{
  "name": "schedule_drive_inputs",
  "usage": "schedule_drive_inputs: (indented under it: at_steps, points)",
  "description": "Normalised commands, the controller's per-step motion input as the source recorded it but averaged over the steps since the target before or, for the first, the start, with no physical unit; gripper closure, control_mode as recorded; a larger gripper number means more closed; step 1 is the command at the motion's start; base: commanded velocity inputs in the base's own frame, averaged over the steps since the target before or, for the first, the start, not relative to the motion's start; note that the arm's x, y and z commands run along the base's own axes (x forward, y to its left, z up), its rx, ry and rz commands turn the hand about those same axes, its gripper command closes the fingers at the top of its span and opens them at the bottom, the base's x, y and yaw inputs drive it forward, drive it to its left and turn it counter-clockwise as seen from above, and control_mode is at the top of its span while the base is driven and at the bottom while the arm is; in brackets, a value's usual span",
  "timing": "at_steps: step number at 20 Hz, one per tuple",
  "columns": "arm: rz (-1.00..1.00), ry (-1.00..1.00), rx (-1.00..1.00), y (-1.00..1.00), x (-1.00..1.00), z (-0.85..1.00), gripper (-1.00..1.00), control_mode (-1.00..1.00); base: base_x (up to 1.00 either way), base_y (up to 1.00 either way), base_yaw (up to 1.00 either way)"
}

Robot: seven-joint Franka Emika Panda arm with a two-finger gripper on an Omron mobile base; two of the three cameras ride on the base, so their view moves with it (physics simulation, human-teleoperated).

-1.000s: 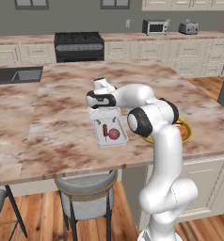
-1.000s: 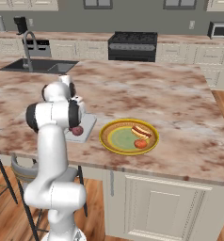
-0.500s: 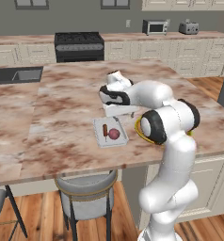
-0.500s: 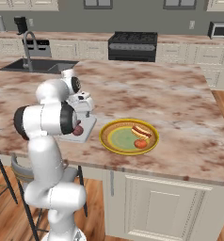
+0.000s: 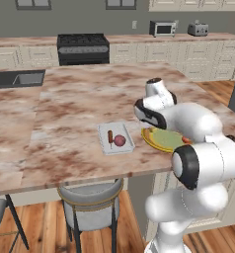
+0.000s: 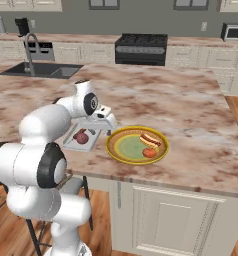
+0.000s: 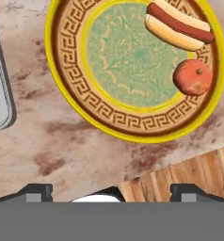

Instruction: Place one cooked food and one vegetable from the large plate to each tupperware container.

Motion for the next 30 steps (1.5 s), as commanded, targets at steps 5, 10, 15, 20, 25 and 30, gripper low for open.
schedule_drive_inputs:
  at_steps: [5,10,15,20,25,30]
  points:
    - [-0.06,-0.06,-0.02,-1.0,-0.24,0.4,-1.0,-1.0,0.0,0.0,0.0]
    - [-0.18,0.17,0.03,-0.94,0.25,-0.08,-1.0,-1.0,0.0,0.0,0.0]
    - [-0.23,0.19,0.0,-0.81,0.54,0.0,-1.0,-1.0,0.0,0.0,0.0]
    - [-0.13,0.09,0.07,-0.49,0.2,-0.03,-1.0,-1.0,0.0,0.0,0.0]
    - [0.0,0.01,0.48,-0.16,0.08,-0.01,-1.0,-1.0,0.0,0.0,0.0]
    - [0.0,0.0,0.21,-0.05,0.16,-0.26,-1.0,-1.0,0.0,0.0,0.0]
